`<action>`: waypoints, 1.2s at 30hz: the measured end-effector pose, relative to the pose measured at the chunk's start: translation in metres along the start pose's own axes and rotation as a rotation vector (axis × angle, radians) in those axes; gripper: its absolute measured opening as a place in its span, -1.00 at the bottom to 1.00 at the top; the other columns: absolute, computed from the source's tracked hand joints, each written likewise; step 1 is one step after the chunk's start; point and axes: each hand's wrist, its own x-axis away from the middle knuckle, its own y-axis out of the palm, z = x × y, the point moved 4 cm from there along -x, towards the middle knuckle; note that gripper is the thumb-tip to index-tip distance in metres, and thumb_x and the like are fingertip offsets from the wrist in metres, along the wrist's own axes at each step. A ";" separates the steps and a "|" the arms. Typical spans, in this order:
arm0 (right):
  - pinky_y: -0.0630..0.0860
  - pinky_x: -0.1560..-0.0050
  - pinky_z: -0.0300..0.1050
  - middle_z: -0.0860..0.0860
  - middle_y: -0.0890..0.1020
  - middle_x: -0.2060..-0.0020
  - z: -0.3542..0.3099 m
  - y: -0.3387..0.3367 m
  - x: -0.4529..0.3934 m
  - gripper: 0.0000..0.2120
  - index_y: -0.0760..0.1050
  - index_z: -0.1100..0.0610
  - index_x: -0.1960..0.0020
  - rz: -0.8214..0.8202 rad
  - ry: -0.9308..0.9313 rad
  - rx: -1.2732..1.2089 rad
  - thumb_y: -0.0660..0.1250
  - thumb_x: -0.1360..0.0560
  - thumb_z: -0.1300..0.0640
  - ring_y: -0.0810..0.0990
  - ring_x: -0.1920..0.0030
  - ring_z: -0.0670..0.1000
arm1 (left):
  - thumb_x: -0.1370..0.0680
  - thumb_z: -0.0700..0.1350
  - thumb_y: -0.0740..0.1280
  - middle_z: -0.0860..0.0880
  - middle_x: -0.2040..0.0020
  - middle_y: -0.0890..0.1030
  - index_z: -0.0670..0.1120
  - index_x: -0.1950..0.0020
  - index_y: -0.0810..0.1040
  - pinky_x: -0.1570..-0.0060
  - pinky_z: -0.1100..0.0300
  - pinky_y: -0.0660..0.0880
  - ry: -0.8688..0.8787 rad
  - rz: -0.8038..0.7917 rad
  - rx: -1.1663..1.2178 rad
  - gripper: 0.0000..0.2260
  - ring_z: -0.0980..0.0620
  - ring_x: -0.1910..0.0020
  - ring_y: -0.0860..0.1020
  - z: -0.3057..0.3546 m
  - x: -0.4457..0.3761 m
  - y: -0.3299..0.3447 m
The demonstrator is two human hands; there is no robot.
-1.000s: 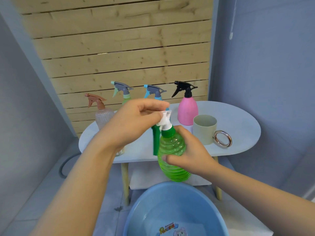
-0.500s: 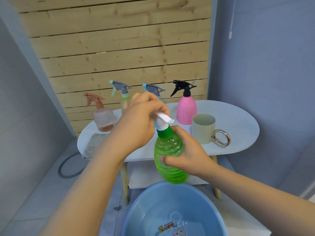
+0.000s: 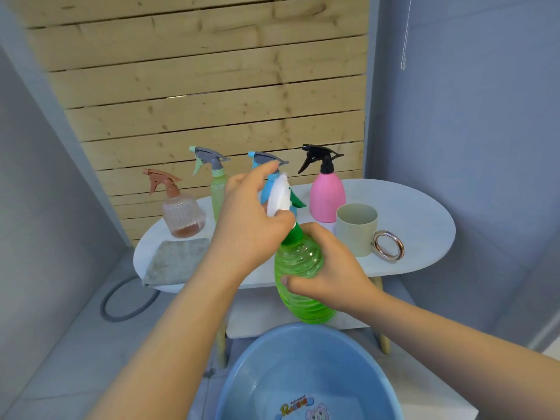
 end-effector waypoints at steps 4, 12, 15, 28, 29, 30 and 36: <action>0.39 0.14 -0.38 -0.13 0.55 0.09 -0.003 -0.001 0.001 -0.51 0.38 -0.09 -0.05 -0.034 0.000 -0.007 0.43 -0.16 0.00 0.51 0.11 -0.17 | -0.32 -0.41 0.27 0.15 -0.03 0.63 0.05 -0.27 0.47 0.02 0.28 0.51 0.000 -0.174 0.197 -0.41 0.19 -0.03 0.60 -0.006 -0.008 -0.004; 0.40 0.09 -0.35 -0.10 0.53 0.02 -0.001 0.002 0.000 -0.49 0.37 -0.09 -0.08 -0.014 -0.014 0.014 0.41 -0.16 -0.01 0.51 0.04 -0.14 | -0.40 -0.20 0.33 0.21 0.08 0.64 0.13 -0.01 0.57 0.09 0.48 0.43 -0.014 -0.184 0.229 -0.72 0.34 0.10 0.56 0.004 0.006 0.002; 0.40 0.11 -0.37 -0.11 0.52 0.07 -0.005 0.001 0.001 -0.51 0.37 -0.08 -0.06 -0.028 -0.048 0.019 0.41 -0.16 -0.02 0.50 0.07 -0.17 | -0.53 0.04 0.31 0.17 0.19 0.60 0.04 0.11 0.56 0.15 0.44 0.41 -0.092 -0.142 0.281 -0.89 0.29 0.21 0.52 0.005 0.008 0.005; 0.41 0.03 -0.33 -0.10 0.49 -0.01 0.004 0.001 0.002 -0.46 0.34 -0.08 -0.10 -0.026 -0.061 0.126 0.42 -0.15 -0.02 0.45 0.02 -0.17 | -0.45 0.06 0.42 0.19 0.33 0.58 -0.16 -0.04 0.60 0.16 0.25 0.46 -0.208 -0.206 0.071 -0.68 0.31 0.32 0.51 -0.012 0.001 -0.014; 0.39 0.06 -0.37 -0.11 0.49 0.00 0.005 0.000 0.001 -0.46 0.33 -0.10 -0.09 -0.021 -0.059 0.135 0.42 -0.15 -0.02 0.45 0.03 -0.18 | -0.43 0.00 0.44 0.14 0.26 0.62 -0.15 -0.06 0.61 0.19 0.28 0.50 -0.212 -0.197 0.074 -0.70 0.28 0.29 0.54 -0.011 0.001 -0.018; 0.37 0.08 -0.42 -0.11 0.50 0.00 0.006 -0.001 0.001 -0.47 0.32 -0.12 -0.08 -0.015 -0.058 0.136 0.42 -0.15 -0.01 0.44 0.04 -0.19 | -0.42 -0.07 0.46 0.06 0.16 0.66 -0.14 -0.10 0.60 0.20 0.33 0.53 -0.220 -0.201 0.090 -0.71 0.22 0.24 0.58 -0.010 0.001 -0.021; 0.31 0.10 -0.50 -0.13 0.50 0.03 0.003 -0.003 0.000 -0.50 0.29 -0.21 -0.03 -0.038 -0.083 0.119 0.43 -0.18 0.01 0.43 0.04 -0.33 | -0.53 -0.41 0.28 0.13 -0.02 0.64 -0.05 -0.11 0.62 0.09 0.52 0.45 -0.022 -0.252 -0.062 -0.68 0.19 0.02 0.60 -0.003 0.001 -0.032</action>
